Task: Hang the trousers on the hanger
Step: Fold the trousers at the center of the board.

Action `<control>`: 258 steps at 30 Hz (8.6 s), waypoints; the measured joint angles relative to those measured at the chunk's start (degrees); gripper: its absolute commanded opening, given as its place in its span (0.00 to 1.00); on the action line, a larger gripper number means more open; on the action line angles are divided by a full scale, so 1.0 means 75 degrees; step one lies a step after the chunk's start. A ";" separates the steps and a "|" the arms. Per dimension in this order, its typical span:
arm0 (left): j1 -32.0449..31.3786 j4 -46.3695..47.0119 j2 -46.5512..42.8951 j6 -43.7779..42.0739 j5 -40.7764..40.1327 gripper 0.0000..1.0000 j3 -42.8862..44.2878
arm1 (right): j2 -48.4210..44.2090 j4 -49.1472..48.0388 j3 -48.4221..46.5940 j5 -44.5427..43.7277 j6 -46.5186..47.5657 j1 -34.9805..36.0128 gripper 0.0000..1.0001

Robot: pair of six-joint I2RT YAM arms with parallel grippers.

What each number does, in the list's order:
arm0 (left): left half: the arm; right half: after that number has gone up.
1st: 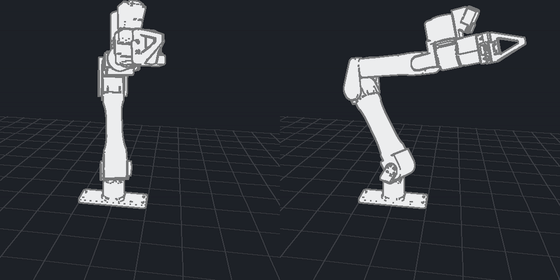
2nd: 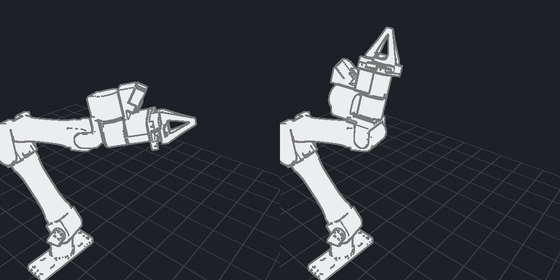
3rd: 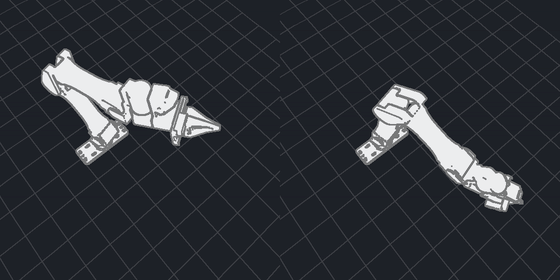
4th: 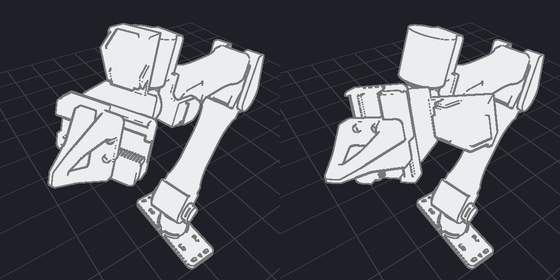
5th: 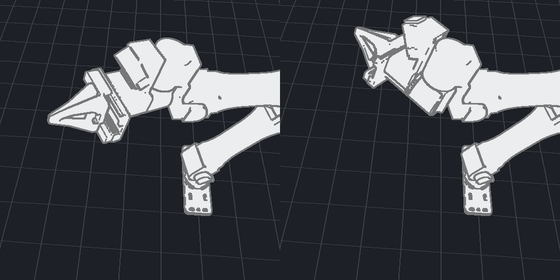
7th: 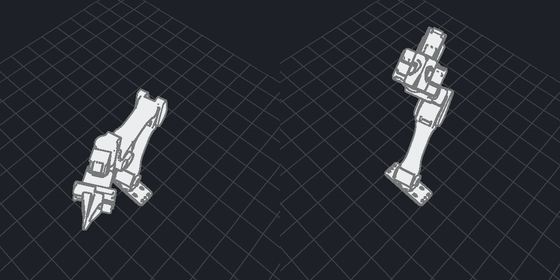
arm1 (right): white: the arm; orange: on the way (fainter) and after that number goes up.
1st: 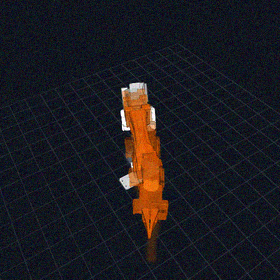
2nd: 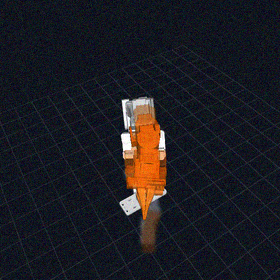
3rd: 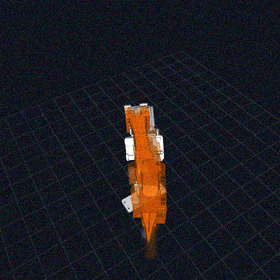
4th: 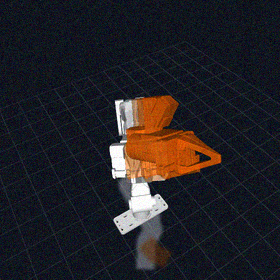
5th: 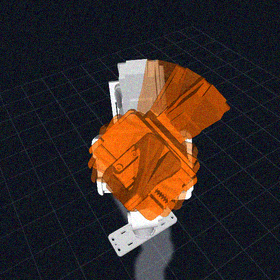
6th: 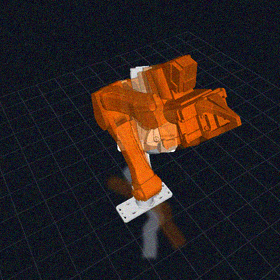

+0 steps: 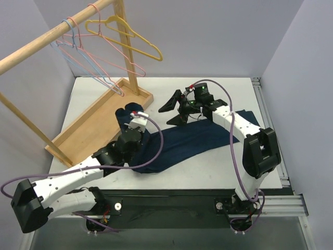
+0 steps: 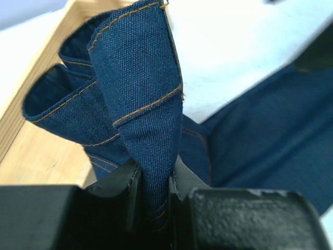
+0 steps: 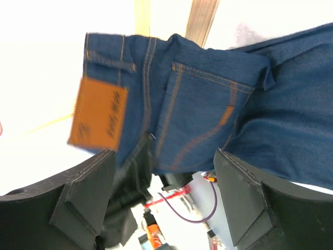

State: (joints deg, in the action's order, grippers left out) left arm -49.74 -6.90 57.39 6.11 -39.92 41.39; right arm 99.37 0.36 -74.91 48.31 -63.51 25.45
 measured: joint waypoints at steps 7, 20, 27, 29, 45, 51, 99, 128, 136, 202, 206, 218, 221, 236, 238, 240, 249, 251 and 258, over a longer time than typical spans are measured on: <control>-0.1241 0.0280 0.1008 -0.0650 0.0003 0.00 0.0460 | -0.0221 -0.0166 0.0315 0.0003 -0.0504 0.0015 0.79; -0.1664 0.0536 0.1810 -0.1067 0.0772 0.00 0.0968 | -0.0877 -0.0705 0.0968 0.0108 -0.0979 0.0020 0.79; -0.1786 0.0545 0.2276 -0.1367 0.1142 0.00 0.1311 | -0.0568 0.1110 0.0012 0.0064 0.0621 0.0283 0.75; -0.1786 0.0536 0.2445 -0.1460 0.1209 0.00 0.1443 | -0.0562 0.1466 -0.0012 0.0073 0.1026 0.0402 0.75; -0.1996 -0.0023 0.3092 -0.1542 0.1536 0.84 0.1900 | -0.0277 0.2145 0.0318 0.0187 0.2541 0.0312 0.00; -0.1982 -0.0216 0.2532 -0.0729 0.1422 0.97 0.1900 | -0.0638 0.2518 0.0189 -0.0012 0.3238 0.0061 0.00; 0.2355 0.2410 0.5327 0.3171 0.7985 0.72 0.0493 | -0.1387 0.4418 -0.0440 -0.4103 0.9416 -0.2495 0.00; 0.4153 0.1571 0.5319 0.3418 0.9591 0.00 0.1259 | -0.1393 0.4616 -0.0947 -0.4482 0.8413 -0.0498 0.00; 0.5610 -0.0195 0.3975 0.2250 0.9964 0.76 0.0784 | -0.1393 0.4975 -0.2145 -0.5082 0.7271 0.1504 0.00; 0.3786 0.1390 0.5963 0.3165 0.9133 0.71 0.1411 | -0.0560 0.4887 -0.2177 -0.3934 1.0290 -0.3045 0.00; 0.3736 0.1935 0.6292 0.3430 0.9390 0.67 0.1510 | -0.0513 0.4747 -0.2116 -0.4001 1.0287 -0.3045 0.00; 0.3270 0.3812 0.7551 0.4605 1.0357 0.00 0.1664 | -0.0513 0.4296 -0.1606 -0.4185 1.0209 -0.3045 0.00; 0.3404 0.4042 0.7516 0.4759 1.0459 0.00 0.1574 | -0.0513 0.4199 -0.1419 -0.4202 1.0156 -0.3031 0.00; 0.5187 0.1285 0.5578 0.2973 1.0343 0.73 0.1075 | -0.0533 0.3978 -0.1460 -0.4762 0.8594 -0.0341 0.00; 0.5193 0.0868 0.5441 0.2847 1.0197 0.75 0.1064 | -0.0595 0.3984 -0.1714 -0.4843 0.8317 0.0015 0.00; 0.5205 0.0565 0.5243 0.2739 1.0051 0.77 0.1061 | -0.0694 0.3984 -0.1941 -0.4864 0.8137 0.0201 0.00; 0.5263 -0.0423 0.4331 0.2337 0.9340 0.80 0.1061 | -0.1486 0.4234 -0.2891 -0.4835 0.7810 0.0268 0.00; 0.5266 -0.0554 0.4278 0.2285 0.9250 0.80 0.1061 | -0.1617 0.4310 -0.3118 -0.4811 0.7807 0.0268 0.00; 0.5304 -0.0845 0.4199 0.2209 0.9014 0.80 0.1061 | -0.1877 0.4567 -0.3614 -0.4724 0.7868 0.0262 0.00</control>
State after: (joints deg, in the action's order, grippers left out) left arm -9.96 -13.23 88.88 22.68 27.68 49.34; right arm 85.30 34.61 -102.02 12.88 -4.49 27.42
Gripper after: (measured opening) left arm 0.799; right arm 0.142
